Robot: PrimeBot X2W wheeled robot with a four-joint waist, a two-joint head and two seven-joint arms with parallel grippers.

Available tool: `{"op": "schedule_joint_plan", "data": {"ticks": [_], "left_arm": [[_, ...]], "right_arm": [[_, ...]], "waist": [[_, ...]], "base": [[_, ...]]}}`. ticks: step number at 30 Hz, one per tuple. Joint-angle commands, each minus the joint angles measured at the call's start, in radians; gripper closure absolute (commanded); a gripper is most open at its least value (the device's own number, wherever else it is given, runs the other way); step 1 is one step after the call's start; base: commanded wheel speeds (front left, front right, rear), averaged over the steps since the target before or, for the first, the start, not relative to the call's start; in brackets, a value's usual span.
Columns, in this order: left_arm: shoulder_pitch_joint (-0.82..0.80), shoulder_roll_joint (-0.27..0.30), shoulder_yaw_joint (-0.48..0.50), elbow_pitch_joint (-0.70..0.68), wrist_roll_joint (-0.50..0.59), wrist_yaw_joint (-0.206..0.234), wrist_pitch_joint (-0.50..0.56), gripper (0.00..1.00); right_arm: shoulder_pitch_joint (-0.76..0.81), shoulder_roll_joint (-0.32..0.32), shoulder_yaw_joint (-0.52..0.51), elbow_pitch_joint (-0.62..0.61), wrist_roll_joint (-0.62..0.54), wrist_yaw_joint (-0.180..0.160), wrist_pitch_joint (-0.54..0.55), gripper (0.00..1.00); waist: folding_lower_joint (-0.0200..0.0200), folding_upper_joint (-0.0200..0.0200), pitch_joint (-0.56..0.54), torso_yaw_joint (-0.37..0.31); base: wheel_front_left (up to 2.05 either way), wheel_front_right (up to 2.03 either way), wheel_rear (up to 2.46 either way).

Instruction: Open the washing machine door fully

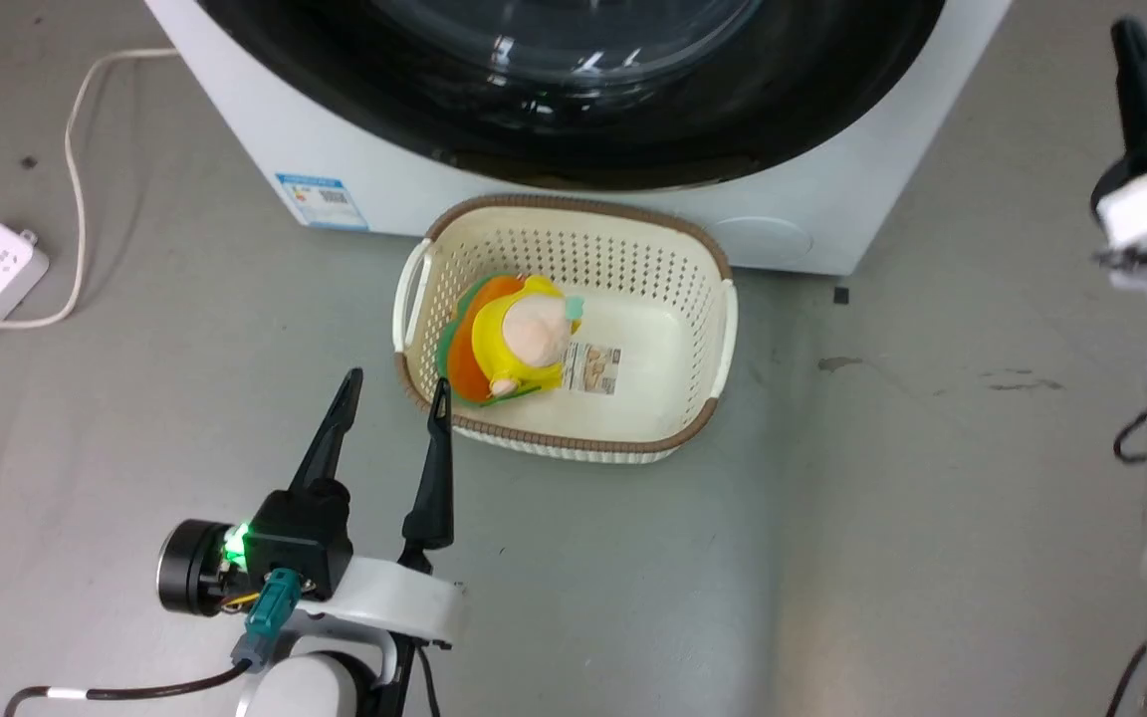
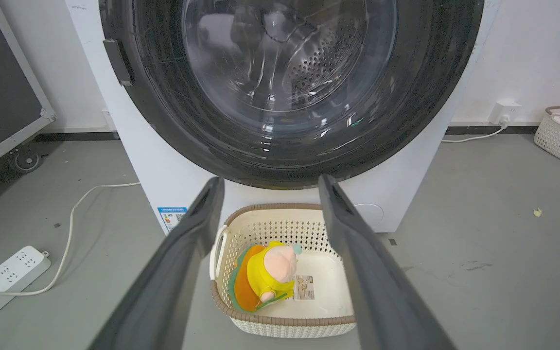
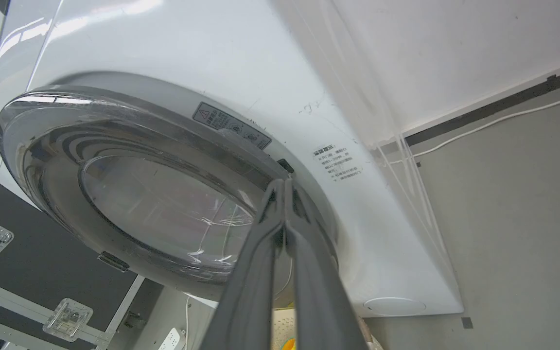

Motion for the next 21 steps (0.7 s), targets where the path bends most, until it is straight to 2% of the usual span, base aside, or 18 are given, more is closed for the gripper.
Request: {"op": "schedule_joint_plan", "data": {"ticks": [1, 8, 21], "left_arm": [[-0.018, 0.001, -0.008, -0.006, -0.007, 0.006, -0.011, 0.00], [-0.032, 0.001, -0.026, -0.012, -0.015, 0.013, -0.026, 0.00], [-0.061, 0.001, -0.067, -0.021, -0.036, 0.031, -0.053, 0.00]], "right_arm": [[-0.047, 0.001, -0.013, 0.024, 0.026, 0.000, 0.015, 1.00], [-0.191, -0.012, -0.074, 0.173, 0.094, 0.000, 0.125, 1.00], [-0.457, -0.070, -0.157, 0.466, 0.150, -0.001, 0.277, 1.00]], "waist": [[-0.0001, 0.0000, 0.010, 0.008], [-0.0001, 0.0000, 0.049, 0.032], [-0.0001, 0.0000, 0.125, 0.078]], "base": [[0.00, 0.00, 0.00], [0.00, 0.00, 0.00], [0.00, 0.00, 0.00]]}}
